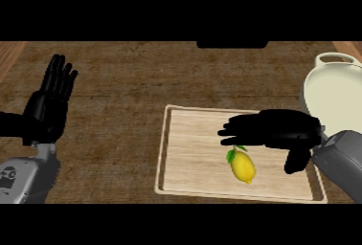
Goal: Pick the lemon from the tray and place it in the pot
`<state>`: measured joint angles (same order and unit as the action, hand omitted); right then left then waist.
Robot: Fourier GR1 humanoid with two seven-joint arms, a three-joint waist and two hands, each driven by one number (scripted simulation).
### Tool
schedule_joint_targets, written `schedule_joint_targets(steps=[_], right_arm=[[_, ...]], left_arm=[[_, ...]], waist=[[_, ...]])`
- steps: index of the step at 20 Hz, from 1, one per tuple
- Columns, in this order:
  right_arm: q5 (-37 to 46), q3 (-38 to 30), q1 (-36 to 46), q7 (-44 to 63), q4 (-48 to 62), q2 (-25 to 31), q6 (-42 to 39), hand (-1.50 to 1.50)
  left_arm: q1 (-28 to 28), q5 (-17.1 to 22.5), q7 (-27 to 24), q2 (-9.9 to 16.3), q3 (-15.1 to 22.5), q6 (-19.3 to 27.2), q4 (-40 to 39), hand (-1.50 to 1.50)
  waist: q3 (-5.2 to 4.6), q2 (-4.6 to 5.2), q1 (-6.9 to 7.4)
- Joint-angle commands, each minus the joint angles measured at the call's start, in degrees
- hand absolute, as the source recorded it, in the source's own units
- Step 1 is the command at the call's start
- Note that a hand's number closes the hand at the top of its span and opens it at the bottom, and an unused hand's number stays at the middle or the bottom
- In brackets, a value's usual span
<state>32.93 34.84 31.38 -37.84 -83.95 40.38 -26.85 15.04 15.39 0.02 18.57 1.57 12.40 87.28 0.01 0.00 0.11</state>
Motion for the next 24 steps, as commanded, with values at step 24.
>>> schedule_joint_targets(steps=[24], right_arm=[[22.53,-1.20,-6.24,-2.13,10.73,-19.16,2.44,-1.50]], left_arm=[[-0.38,-5.29,1.48,-5.09,-2.94,-2.82,1.72,0.00]], waist=[[0.00,0.04,0.23]])
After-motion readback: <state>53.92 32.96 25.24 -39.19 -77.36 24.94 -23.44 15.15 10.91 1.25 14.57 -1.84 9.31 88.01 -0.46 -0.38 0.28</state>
